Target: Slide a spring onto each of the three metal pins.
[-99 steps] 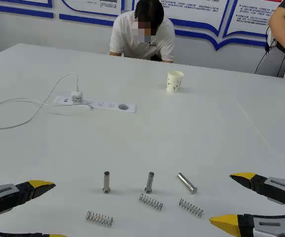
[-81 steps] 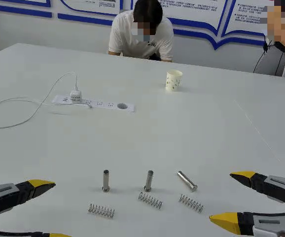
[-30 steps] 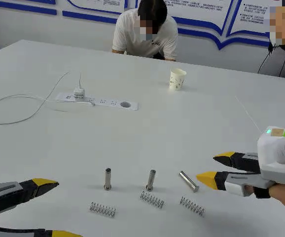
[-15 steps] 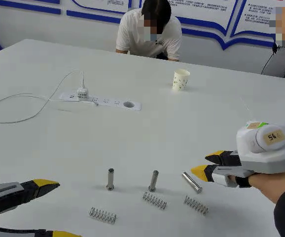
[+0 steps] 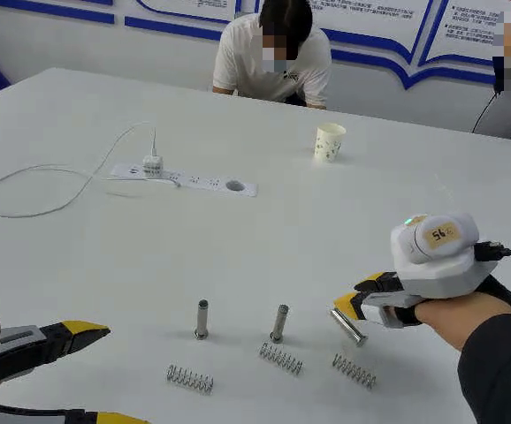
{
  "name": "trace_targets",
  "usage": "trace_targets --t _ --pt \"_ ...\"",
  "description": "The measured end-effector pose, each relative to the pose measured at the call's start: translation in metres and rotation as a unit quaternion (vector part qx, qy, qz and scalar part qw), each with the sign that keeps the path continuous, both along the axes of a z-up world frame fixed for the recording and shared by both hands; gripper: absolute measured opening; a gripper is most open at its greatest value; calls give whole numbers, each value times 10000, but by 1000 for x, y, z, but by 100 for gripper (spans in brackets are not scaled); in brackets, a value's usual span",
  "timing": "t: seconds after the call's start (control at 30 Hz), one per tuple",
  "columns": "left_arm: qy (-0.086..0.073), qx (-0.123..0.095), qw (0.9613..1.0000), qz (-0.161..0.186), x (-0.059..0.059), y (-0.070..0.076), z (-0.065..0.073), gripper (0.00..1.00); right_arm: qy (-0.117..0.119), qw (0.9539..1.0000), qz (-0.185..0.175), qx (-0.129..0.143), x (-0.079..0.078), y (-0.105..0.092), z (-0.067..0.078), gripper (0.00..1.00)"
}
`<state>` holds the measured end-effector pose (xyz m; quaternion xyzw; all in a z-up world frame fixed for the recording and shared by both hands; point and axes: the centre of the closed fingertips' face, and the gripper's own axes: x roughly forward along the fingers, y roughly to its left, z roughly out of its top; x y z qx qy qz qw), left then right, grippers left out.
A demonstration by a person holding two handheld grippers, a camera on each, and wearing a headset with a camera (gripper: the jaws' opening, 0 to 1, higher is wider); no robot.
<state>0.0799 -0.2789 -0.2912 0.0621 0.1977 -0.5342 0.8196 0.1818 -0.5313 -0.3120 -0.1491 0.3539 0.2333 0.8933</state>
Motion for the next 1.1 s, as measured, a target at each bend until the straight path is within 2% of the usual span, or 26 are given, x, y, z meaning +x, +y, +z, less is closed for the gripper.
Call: trace_targets --t 0.23,0.63,0.73,1.0,1.1 --pt "23 -19 10000 21 0 0 -1 75 242 9996 -96 -117 1 0 -16 20" --pt "59 -39 10000 58 1 2 -3 74 552 9981 -222 -147 3 1 -30 14" --pt "67 -46 9999 65 2 2 -3 74 593 9977 -250 -220 3 0 -33 13" --pt "98 -56 9999 85 1 2 -4 73 734 9966 -329 -187 4 -1 -39 12" --pt "100 -67 9999 97 2 3 -3 73 702 9969 -308 -192 6 0 -39 11"
